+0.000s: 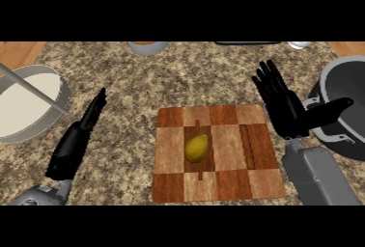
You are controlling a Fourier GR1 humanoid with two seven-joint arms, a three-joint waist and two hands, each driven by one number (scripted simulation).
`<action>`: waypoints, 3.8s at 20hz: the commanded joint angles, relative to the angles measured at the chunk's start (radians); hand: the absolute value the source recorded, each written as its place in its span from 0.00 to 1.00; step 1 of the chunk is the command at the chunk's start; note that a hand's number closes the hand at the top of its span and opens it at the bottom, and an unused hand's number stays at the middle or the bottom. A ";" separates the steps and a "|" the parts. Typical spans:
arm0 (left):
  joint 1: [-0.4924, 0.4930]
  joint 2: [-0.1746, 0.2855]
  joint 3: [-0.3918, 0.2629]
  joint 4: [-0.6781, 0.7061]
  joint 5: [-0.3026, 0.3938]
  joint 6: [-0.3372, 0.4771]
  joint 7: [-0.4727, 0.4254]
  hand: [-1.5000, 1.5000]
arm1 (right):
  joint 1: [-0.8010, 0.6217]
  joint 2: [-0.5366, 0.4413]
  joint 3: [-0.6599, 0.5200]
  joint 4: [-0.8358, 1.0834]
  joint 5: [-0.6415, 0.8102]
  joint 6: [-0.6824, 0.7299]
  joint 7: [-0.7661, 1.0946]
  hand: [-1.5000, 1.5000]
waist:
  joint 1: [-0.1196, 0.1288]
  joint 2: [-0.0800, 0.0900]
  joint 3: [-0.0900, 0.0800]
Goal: Pick the lemon from the cutting board and place it in the pot
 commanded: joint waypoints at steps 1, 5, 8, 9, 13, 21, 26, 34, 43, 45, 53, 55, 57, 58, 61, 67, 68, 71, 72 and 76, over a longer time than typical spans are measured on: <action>-0.049 0.000 0.098 0.043 0.041 -0.031 -0.027 0.50 | 0.003 -0.051 -0.040 -0.081 -0.014 0.044 0.006 1.00 | 0.006 0.017 -0.017; -0.116 -0.073 0.219 0.035 0.143 0.058 0.010 0.50 | -0.018 -0.188 -0.046 -0.164 0.023 0.157 -0.027 1.00 | -0.006 0.016 -0.018; -0.066 -0.073 0.234 0.019 0.174 0.065 0.020 0.50 | 0.034 -0.427 -0.046 -0.079 0.381 -0.011 -0.030 1.00 | -0.035 0.013 -0.030; -0.074 -0.076 0.256 -0.003 0.209 0.057 0.038 0.50 | 0.089 -0.367 -0.064 -0.084 0.388 -0.088 -0.083 0.00 | -0.024 0.011 -0.020; -0.094 -0.103 0.268 0.052 0.231 0.032 0.011 0.50 | 0.242 -0.331 0.074 -0.246 0.546 -0.113 -0.281 0.00 | -0.022 0.013 -0.018; -0.090 -0.088 0.300 0.049 0.250 -0.022 0.029 0.50 | 0.328 -0.413 0.183 -0.456 0.781 -0.120 -0.040 0.00 | 0.009 0.014 -0.018; -0.136 -0.119 0.292 0.126 0.216 -0.009 -0.017 0.50 | 0.303 -0.520 0.264 -0.653 0.850 0.059 0.248 0.00 | -0.004 0.015 -0.021; -0.189 -0.105 0.344 0.178 0.240 -0.083 -0.005 0.50 | 0.097 -0.310 0.391 -0.598 0.946 0.228 0.582 0.00 | 0.013 0.019 -0.018; -0.115 -0.141 0.346 0.036 0.207 -0.079 0.059 0.50 | 0.102 -0.087 0.438 -0.436 1.061 0.247 0.638 0.00 | 0.017 0.017 -0.017; -0.148 -0.157 0.338 0.037 0.164 -0.047 0.083 0.50 | 0.117 -0.077 0.436 -0.411 1.081 0.267 0.596 0.00 | 0.015 0.017 -0.017; -0.150 -0.163 0.413 0.089 0.167 -0.117 0.060 0.50 | 0.106 0.028 0.403 -0.304 1.210 0.215 0.462 0.00 | 0.014 0.018 -0.017; -0.155 -0.184 0.409 0.078 0.159 -0.115 0.058 0.50 | 0.131 0.062 0.429 -0.294 1.264 0.192 0.469 0.00 | 0.014 0.018 -0.017; -0.176 -0.213 0.384 0.064 0.118 -0.073 0.082 0.50 | 0.104 0.069 0.406 -0.269 1.274 0.239 0.487 0.00 | 0.013 0.018 -0.017; -0.184 -0.191 0.414 0.147 0.141 -0.132 0.031 0.50 | 0.049 0.080 0.367 -0.246 1.254 0.288 0.508 0.00 | 0.013 0.019 -0.017; -0.106 -0.243 0.355 0.007 0.091 -0.068 0.071 0.50 | 0.083 0.111 0.397 -0.202 1.338 0.219 0.527 0.00 | 0.016 0.017 -0.017; -0.133 -0.187 0.449 0.092 0.145 -0.181 0.038 0.50 | 0.073 0.185 0.371 -0.017 1.399 0.134 0.436 0.00 | 0.015 0.019 -0.017; -0.212 -0.237 0.425 0.182 0.104 -0.124 0.013 0.50 | 0.049 0.189 0.350 0.024 1.387 0.131 0.412 0.00 | 0.012 0.020 -0.017; -0.122 -0.240 0.401 0.039 0.088 -0.124 0.071 0.50 | -0.025 0.209 0.360 0.113 1.371 0.111 0.406 0.00 | 0.019 0.019 -0.016; -0.147 -0.237 0.429 0.125 0.097 -0.162 0.010 0.50 | 0.043 0.196 0.319 0.051 1.409 0.122 0.344 0.00 | 0.013 0.019 -0.017; -0.204 -0.198 0.478 0.178 0.124 -0.185 0.042 0.50 | 0.010 0.210 0.445 0.181 1.354 -0.035 0.389 0.00 | 0.018 0.020 -0.017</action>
